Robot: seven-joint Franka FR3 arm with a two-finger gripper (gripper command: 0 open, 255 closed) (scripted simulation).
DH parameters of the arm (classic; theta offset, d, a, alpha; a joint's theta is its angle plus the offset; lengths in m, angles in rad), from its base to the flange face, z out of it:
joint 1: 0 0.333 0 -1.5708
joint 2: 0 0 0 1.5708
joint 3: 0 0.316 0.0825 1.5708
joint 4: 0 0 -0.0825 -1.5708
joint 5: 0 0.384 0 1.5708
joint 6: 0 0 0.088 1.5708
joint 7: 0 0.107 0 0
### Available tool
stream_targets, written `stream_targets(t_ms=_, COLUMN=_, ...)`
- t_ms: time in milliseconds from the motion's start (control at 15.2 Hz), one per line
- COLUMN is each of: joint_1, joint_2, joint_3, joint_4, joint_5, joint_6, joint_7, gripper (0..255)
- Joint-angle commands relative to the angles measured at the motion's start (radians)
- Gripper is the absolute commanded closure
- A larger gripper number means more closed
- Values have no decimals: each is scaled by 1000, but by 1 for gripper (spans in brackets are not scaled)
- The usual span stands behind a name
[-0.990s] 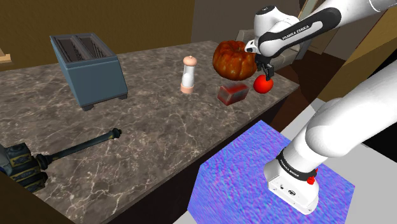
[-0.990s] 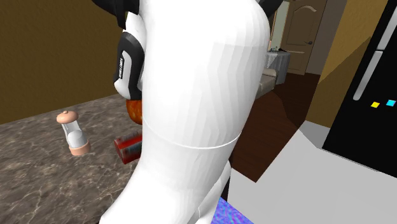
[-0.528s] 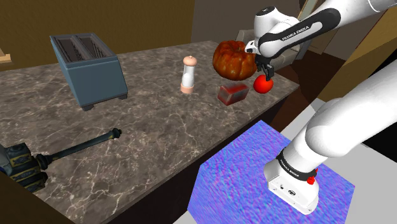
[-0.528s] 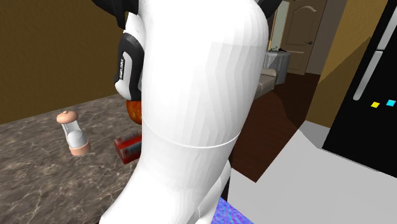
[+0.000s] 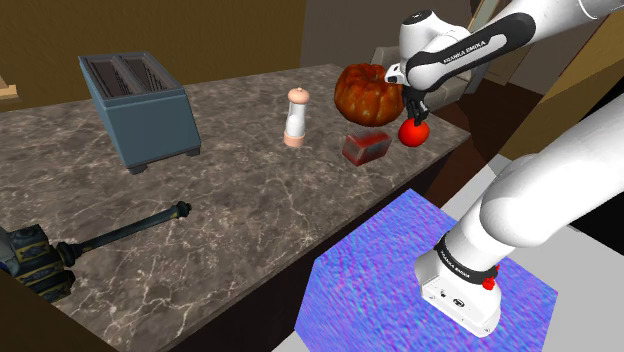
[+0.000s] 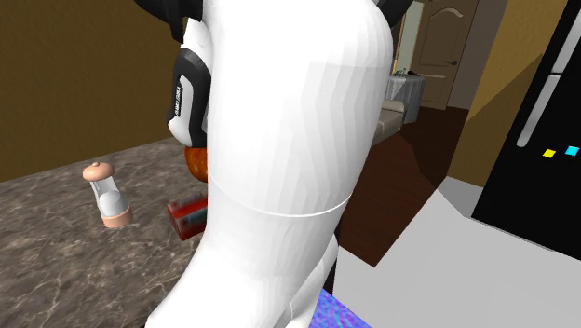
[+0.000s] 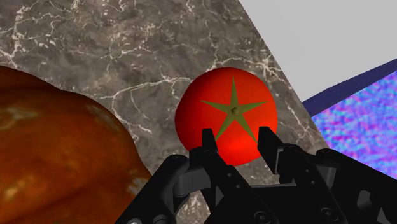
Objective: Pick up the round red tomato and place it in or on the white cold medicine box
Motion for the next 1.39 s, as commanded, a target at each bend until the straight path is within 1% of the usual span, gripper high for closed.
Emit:
stream_targets(t_ms=0, joint_1=0, joint_2=0, joint_3=0, joint_4=0, joint_5=0, joint_6=0, joint_7=0, gripper=255)
stream_targets(t_ms=66, joint_1=0, joint_2=0, joint_3=0, joint_4=-1, joint_5=0, joint_6=0, joint_7=0, gripper=255)
stream_targets(t_ms=660, joint_1=7, joint_2=-74, joint_3=24, joint_4=58, joint_5=29, joint_6=-123, joint_7=-54, gripper=255)
stream_targets(t_ms=1320, joint_1=14, joint_2=-130, joint_3=52, joint_4=142, joint_5=58, joint_6=-253, joint_7=-112, gripper=255)
